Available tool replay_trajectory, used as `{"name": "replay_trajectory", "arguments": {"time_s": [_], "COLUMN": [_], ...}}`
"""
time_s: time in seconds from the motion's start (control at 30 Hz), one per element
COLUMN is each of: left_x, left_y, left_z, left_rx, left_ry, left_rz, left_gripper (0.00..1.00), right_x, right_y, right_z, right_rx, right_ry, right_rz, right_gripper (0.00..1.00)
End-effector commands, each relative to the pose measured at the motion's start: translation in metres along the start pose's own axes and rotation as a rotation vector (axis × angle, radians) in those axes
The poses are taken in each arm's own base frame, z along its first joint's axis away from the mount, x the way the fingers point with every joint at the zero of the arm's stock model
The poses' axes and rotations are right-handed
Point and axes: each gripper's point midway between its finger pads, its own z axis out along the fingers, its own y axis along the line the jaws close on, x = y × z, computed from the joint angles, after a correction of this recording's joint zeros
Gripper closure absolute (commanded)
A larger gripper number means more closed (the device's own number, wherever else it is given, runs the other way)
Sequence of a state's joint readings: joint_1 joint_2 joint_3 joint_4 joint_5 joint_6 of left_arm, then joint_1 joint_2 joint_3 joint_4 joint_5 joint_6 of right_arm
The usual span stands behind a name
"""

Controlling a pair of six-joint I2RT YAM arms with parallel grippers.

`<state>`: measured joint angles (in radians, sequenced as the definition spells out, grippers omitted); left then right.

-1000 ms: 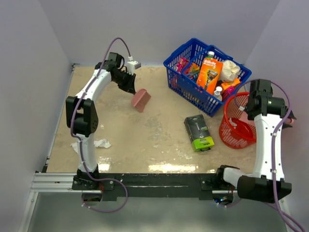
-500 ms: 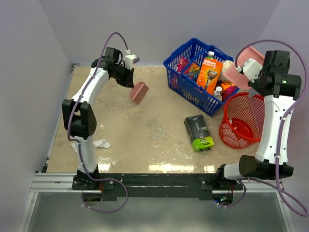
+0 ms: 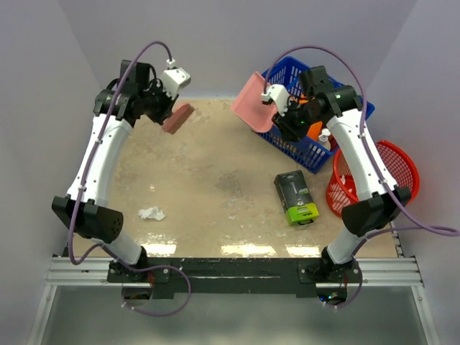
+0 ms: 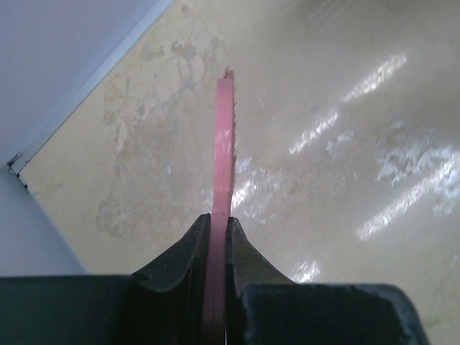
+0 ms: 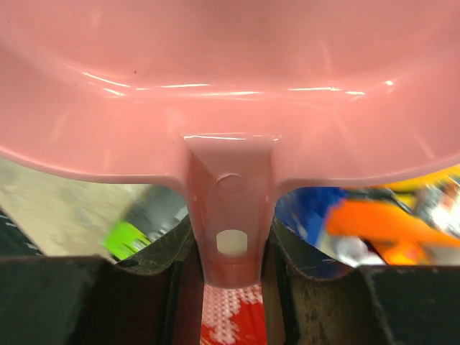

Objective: Sweep away the paper scraps from the table

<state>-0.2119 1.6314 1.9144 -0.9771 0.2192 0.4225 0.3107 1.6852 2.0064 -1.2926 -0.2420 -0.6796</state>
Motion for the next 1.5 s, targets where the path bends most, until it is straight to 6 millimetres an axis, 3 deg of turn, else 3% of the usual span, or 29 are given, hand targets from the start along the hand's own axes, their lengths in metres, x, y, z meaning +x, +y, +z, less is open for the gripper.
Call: {"name": "replay_trajectory", "arguments": {"time_s": [0.0,0.13,0.2,0.23,0.33,0.47,0.6,0.73,0.87,0.97,1.0,1.07,1.1,1.23,1.4,1.47], "left_x": [0.056,0.099,0.113,0.130,0.153,0.167,0.204,0.230,0.229,0.215,0.202,0.186,0.168,0.141,0.144,0.152], "left_y": [-0.017,-0.048,-0.052,-0.060,-0.067,-0.078,-0.095,-0.098,-0.099,-0.087,-0.075,-0.054,-0.038,-0.015,-0.036,-0.026], "left_z": [-0.027,-0.064,-0.076,-0.084,-0.093,-0.094,-0.083,-0.068,-0.052,-0.024,-0.009,0.002,0.009,-0.003,-0.037,-0.046], "left_rx": [0.081,0.188,0.204,0.215,0.230,0.257,0.349,0.422,0.478,0.425,0.366,0.243,0.162,0.039,0.081,-0.027], "left_ry": [0.202,0.276,0.269,0.282,0.307,0.315,0.382,0.488,0.511,0.473,0.433,0.418,0.377,0.351,0.315,0.346], "left_rz": [0.182,0.293,0.446,0.492,0.571,0.553,0.561,0.536,0.503,0.478,0.478,0.438,0.441,0.389,0.312,0.237], "left_gripper": [1.00,1.00,1.00,1.00,1.00,1.00,1.00,1.00,1.00,1.00,1.00,1.00,1.00,1.00,1.00,1.00], "right_x": [-0.048,-0.053,-0.054,-0.055,-0.057,-0.055,-0.049,-0.043,-0.020,-0.013,-0.013,-0.014,-0.013,-0.010,-0.003,-0.003], "right_y": [0.027,0.039,0.037,0.036,0.032,0.011,0.008,0.011,0.019,0.022,0.023,0.020,0.019,0.015,0.017,0.018], "right_z": [-0.001,0.009,0.018,0.021,0.027,0.031,0.038,0.035,0.037,0.034,0.035,0.032,0.032,0.030,0.036,0.040], "right_rx": [-0.131,-0.212,-0.217,-0.218,-0.203,-0.071,-0.066,-0.050,-0.037,-0.033,-0.033,-0.016,-0.011,0.010,0.003,-0.011], "right_ry": [-0.226,-0.246,-0.245,-0.246,-0.249,-0.238,-0.203,-0.193,-0.141,-0.131,-0.129,-0.127,-0.123,-0.112,-0.085,-0.074], "right_rz": [0.118,0.152,0.166,0.187,0.221,0.221,0.220,0.227,0.232,0.233,0.232,0.228,0.229,0.222,0.223,0.227], "right_gripper": [1.00,1.00,1.00,1.00,1.00,1.00,1.00,1.00,1.00,1.00,1.00,1.00,1.00,1.00,1.00,1.00]}}
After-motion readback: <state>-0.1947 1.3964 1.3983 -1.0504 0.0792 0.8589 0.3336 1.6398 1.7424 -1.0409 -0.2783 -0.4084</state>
